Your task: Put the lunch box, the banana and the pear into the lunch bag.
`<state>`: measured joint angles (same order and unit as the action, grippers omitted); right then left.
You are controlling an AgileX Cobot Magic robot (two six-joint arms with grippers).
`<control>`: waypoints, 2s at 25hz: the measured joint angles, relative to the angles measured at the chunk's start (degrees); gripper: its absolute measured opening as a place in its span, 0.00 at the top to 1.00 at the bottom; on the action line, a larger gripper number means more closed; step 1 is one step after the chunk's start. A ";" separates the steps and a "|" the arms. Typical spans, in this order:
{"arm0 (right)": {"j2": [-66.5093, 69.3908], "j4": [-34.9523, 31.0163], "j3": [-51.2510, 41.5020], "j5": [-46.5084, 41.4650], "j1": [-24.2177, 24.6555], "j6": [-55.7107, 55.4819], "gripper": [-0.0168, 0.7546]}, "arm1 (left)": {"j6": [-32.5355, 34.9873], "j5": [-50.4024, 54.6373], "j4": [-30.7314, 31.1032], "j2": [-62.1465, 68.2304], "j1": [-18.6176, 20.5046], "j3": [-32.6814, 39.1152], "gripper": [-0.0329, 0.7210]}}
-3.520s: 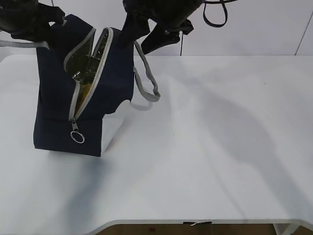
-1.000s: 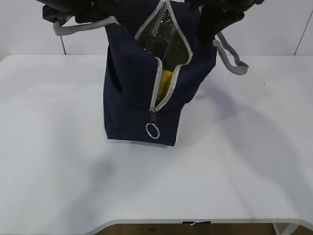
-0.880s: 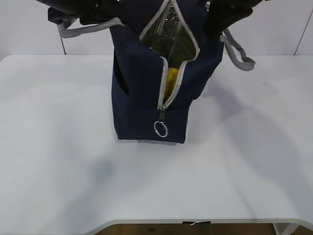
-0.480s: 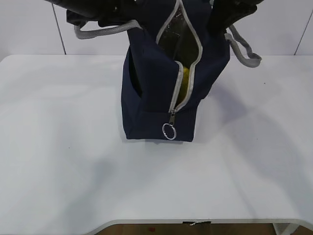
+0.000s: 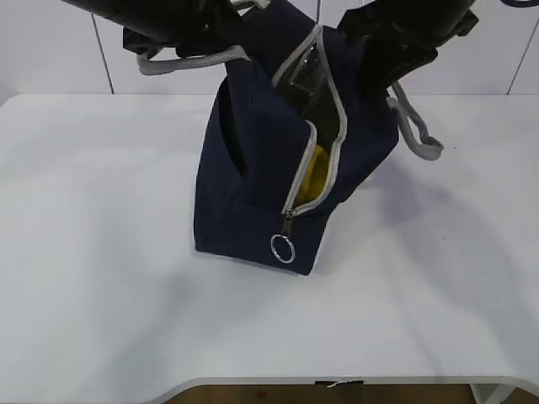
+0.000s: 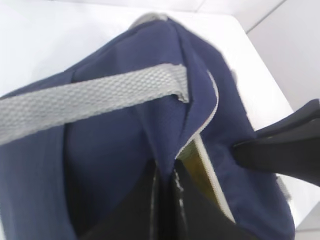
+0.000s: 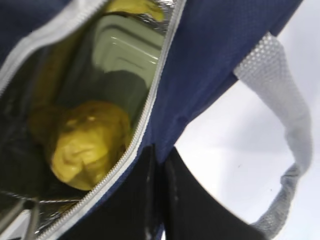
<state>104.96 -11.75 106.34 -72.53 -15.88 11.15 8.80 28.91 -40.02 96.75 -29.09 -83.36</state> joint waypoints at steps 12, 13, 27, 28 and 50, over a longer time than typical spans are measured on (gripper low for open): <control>0.00 1.48 -0.98 0.00 0.00 0.83 0.97 | 0.10 1.99 -2.00 4.16 -0.88 0.00 0.96; 0.00 1.53 -0.98 0.00 0.00 0.93 0.97 | 0.10 1.99 -2.22 4.57 -1.11 0.00 0.96; 0.00 1.76 -1.11 -0.11 0.00 1.05 0.93 | 0.23 1.73 -3.73 7.19 -1.23 0.00 0.96; 0.00 1.76 -1.11 -0.11 0.00 1.05 0.90 | 0.23 1.73 -3.84 7.19 -1.23 0.00 0.95; -10.76 1.89 -1.11 0.52 0.00 -0.71 0.47 | 0.23 7.87 4.47 -6.06 -1.13 -0.20 0.37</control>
<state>94.20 -9.86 105.23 -72.01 -15.88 10.44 9.03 36.78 -35.55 90.69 -30.21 -83.56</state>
